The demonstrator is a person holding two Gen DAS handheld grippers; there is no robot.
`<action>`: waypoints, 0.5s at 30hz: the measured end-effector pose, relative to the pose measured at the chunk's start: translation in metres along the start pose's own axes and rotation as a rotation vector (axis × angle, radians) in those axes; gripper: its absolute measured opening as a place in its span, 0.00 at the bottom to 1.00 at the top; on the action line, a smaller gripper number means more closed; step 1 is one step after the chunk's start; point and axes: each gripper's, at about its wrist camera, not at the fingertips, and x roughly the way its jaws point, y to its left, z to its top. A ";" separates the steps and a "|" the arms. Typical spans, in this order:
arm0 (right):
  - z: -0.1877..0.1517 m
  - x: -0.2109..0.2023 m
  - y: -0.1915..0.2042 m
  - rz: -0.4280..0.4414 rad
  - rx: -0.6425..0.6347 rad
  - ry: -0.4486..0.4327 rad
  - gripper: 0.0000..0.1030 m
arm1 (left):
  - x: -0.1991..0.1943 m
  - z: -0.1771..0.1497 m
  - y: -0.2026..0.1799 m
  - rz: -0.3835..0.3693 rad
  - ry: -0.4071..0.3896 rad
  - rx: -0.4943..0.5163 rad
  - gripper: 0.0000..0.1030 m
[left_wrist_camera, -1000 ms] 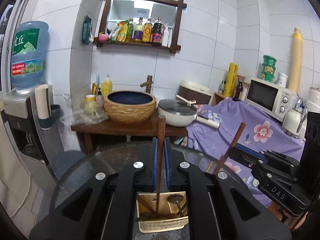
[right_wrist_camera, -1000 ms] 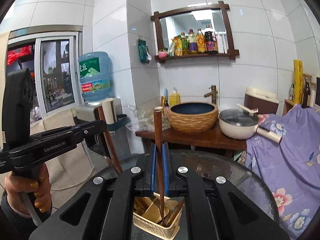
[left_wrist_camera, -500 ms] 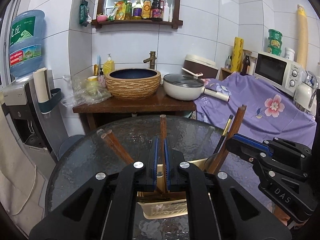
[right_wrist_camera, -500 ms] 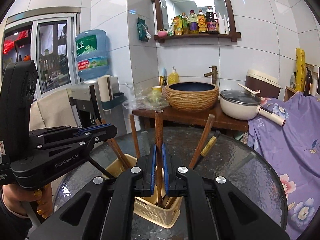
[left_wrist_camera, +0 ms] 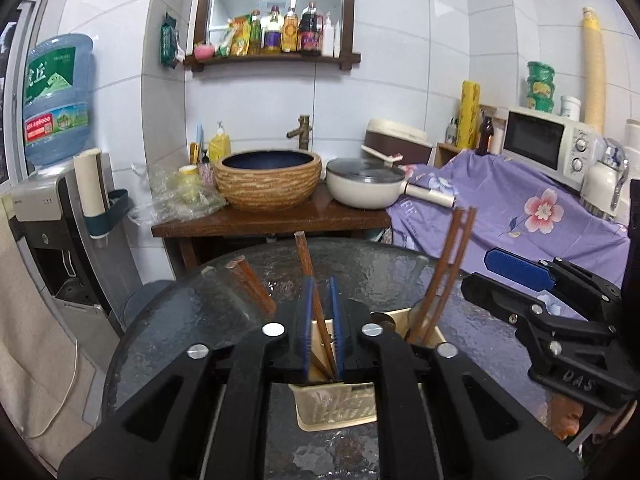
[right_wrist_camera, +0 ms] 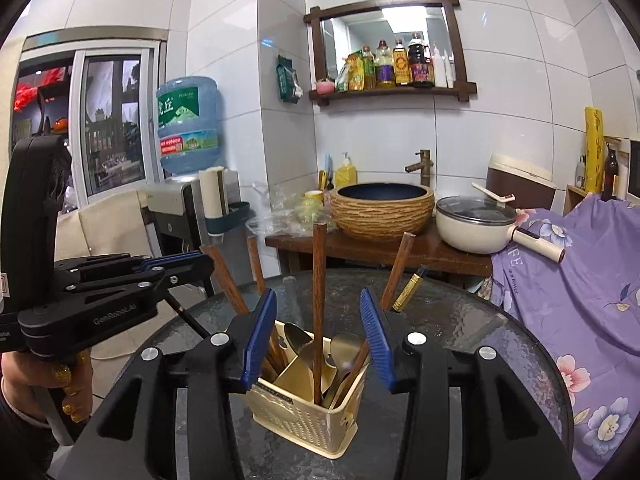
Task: Organize utensils
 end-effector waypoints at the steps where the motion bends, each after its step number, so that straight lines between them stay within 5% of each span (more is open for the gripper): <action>1: -0.001 -0.005 0.000 -0.003 0.005 -0.007 0.48 | -0.011 -0.003 0.002 0.002 -0.023 -0.007 0.31; 3: -0.006 -0.020 0.002 -0.022 0.005 -0.028 0.60 | -0.030 -0.009 0.005 0.012 -0.076 -0.023 0.77; 11: -0.050 -0.075 0.021 -0.109 0.002 -0.086 0.91 | -0.091 -0.068 0.015 0.062 -0.187 -0.063 0.94; 15: -0.090 -0.101 0.036 -0.138 0.031 -0.098 0.94 | -0.115 -0.111 0.019 0.106 -0.204 -0.088 0.94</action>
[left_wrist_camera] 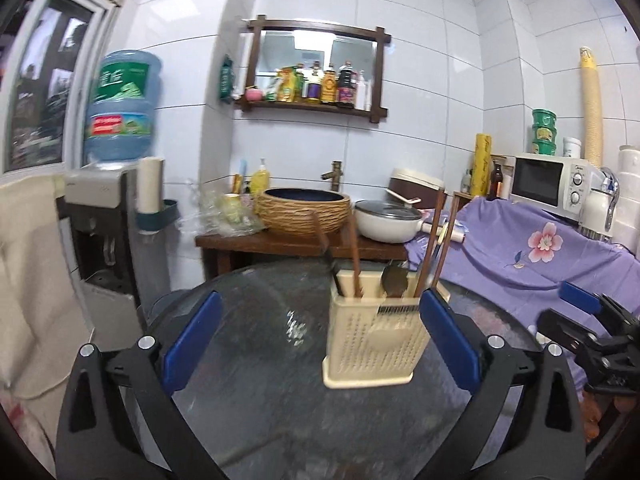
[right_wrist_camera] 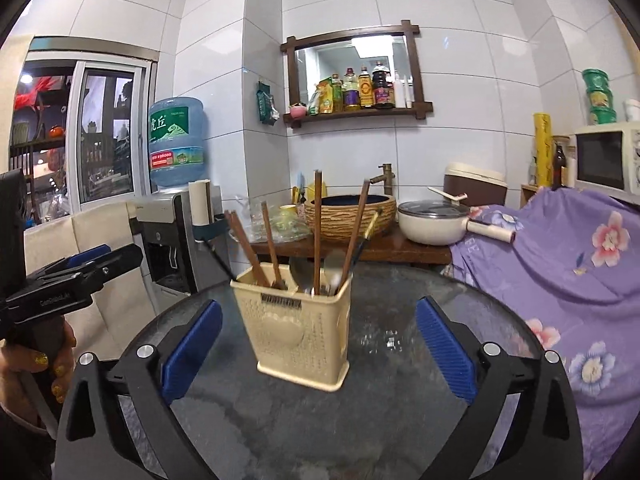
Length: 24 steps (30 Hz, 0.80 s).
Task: Organize utensils
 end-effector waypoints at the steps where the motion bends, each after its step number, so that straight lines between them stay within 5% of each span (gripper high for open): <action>1: -0.007 -0.005 0.003 -0.010 0.000 0.002 0.94 | -0.006 -0.009 0.002 0.010 0.005 -0.002 0.94; 11: -0.075 -0.083 0.050 -0.088 -0.036 -0.002 0.94 | -0.074 -0.090 0.002 0.089 0.097 0.007 0.94; 24: -0.094 -0.139 0.042 -0.102 0.082 0.017 0.94 | -0.140 -0.112 -0.013 0.071 0.112 0.013 0.94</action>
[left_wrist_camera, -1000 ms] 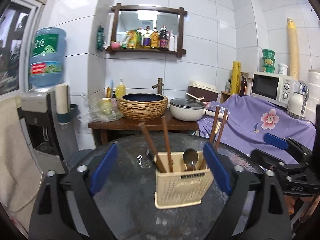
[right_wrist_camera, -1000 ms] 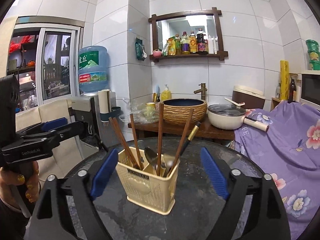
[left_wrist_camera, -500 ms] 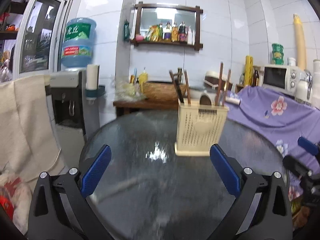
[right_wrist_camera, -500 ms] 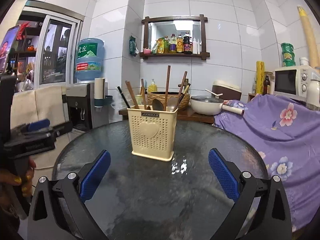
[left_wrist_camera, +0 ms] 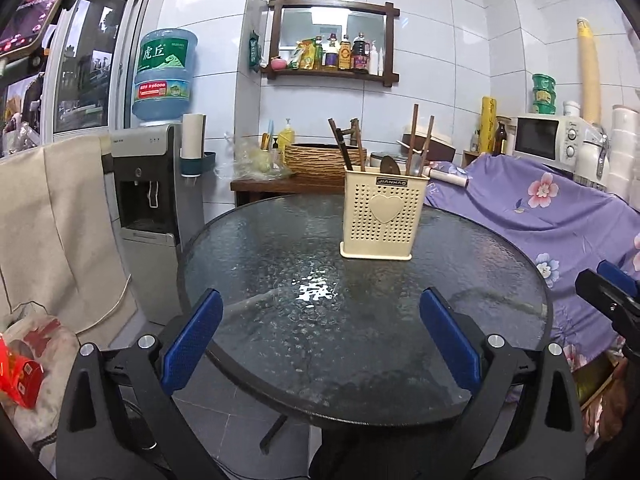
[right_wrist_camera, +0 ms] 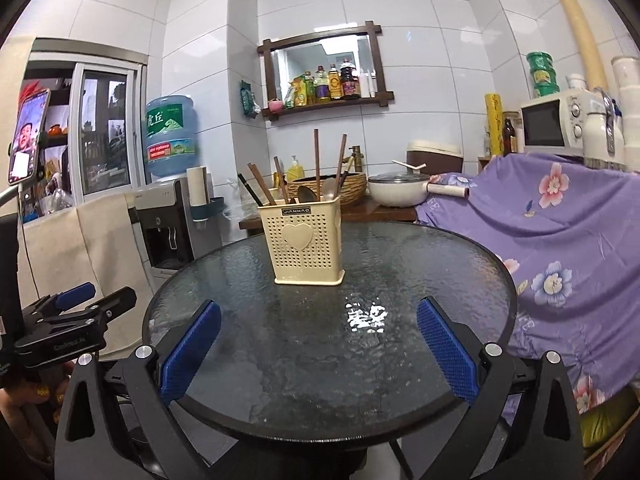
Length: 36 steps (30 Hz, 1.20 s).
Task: Organize utensils
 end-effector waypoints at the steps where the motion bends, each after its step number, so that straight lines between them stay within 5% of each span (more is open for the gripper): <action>1: -0.002 -0.002 -0.001 -0.005 0.003 0.002 0.94 | 0.000 0.000 0.001 0.000 0.005 -0.005 0.94; 36: -0.010 -0.011 0.012 -0.007 -0.054 -0.018 0.94 | -0.008 0.000 0.003 0.030 0.004 -0.027 0.94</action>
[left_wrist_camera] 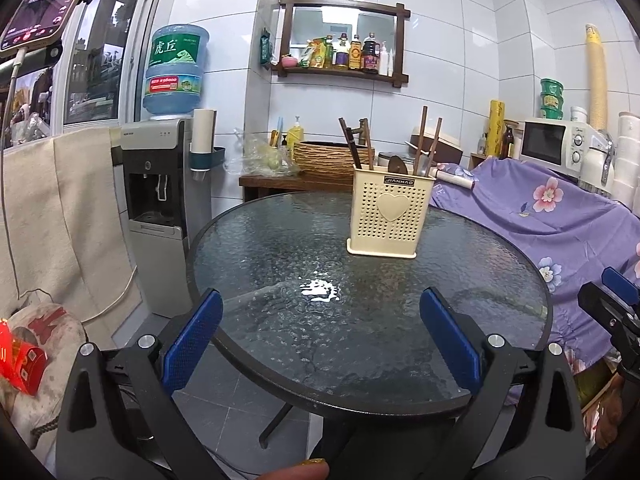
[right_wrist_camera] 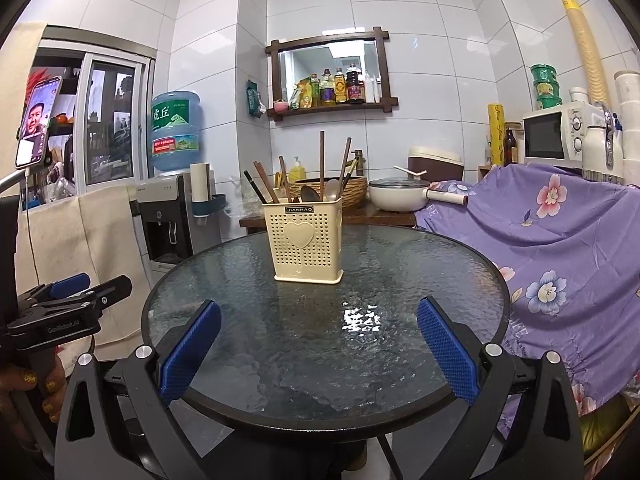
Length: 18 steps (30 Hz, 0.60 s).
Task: Organize utensils
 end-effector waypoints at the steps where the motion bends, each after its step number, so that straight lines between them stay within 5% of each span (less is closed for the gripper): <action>1: 0.000 0.000 0.001 0.001 0.001 0.001 0.94 | 0.000 0.000 0.000 0.004 0.001 -0.001 0.94; 18: -0.001 -0.001 0.005 0.006 -0.009 0.002 0.94 | -0.002 -0.001 -0.002 -0.008 0.003 0.007 0.94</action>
